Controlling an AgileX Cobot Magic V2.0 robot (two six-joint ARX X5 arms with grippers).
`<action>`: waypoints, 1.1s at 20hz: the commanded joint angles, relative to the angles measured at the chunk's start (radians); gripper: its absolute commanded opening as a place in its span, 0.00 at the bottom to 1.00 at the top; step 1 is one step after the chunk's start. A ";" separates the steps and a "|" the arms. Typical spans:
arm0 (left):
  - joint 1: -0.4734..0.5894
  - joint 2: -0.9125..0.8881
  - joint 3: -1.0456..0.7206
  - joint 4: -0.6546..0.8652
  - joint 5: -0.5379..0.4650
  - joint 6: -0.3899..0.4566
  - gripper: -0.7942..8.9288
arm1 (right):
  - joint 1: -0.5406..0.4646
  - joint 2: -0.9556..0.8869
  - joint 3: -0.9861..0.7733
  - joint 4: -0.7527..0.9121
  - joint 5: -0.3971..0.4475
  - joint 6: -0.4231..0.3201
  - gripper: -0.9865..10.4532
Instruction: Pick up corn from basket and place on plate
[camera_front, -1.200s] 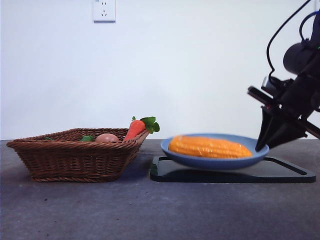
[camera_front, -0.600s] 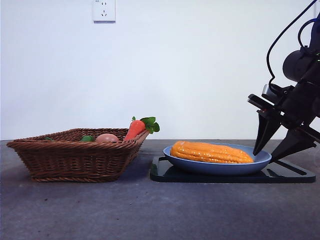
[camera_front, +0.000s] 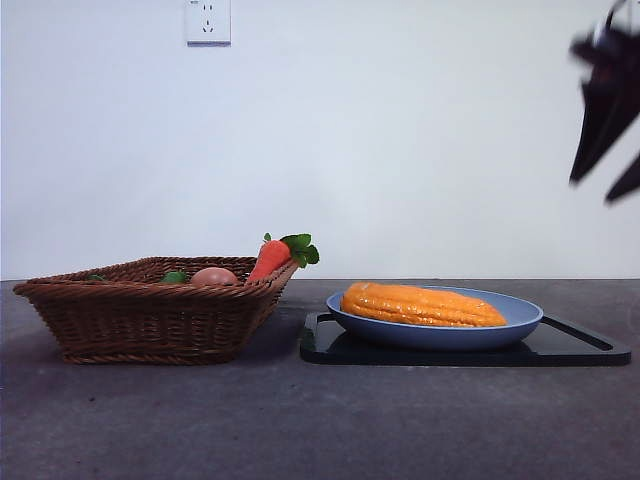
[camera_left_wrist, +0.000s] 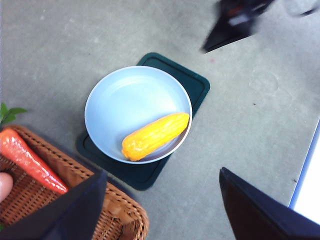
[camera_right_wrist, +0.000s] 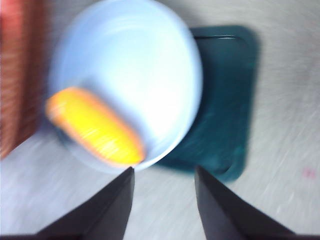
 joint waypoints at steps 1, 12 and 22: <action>-0.006 0.000 0.029 -0.006 0.002 -0.005 0.45 | 0.045 -0.123 0.020 -0.050 -0.004 -0.036 0.26; -0.006 0.000 0.029 -0.084 0.002 -0.014 0.08 | 0.321 -0.380 0.019 -0.307 0.002 -0.116 0.09; -0.006 0.000 0.029 -0.050 0.002 -0.020 0.09 | 0.333 -0.379 0.019 -0.286 0.000 -0.133 0.09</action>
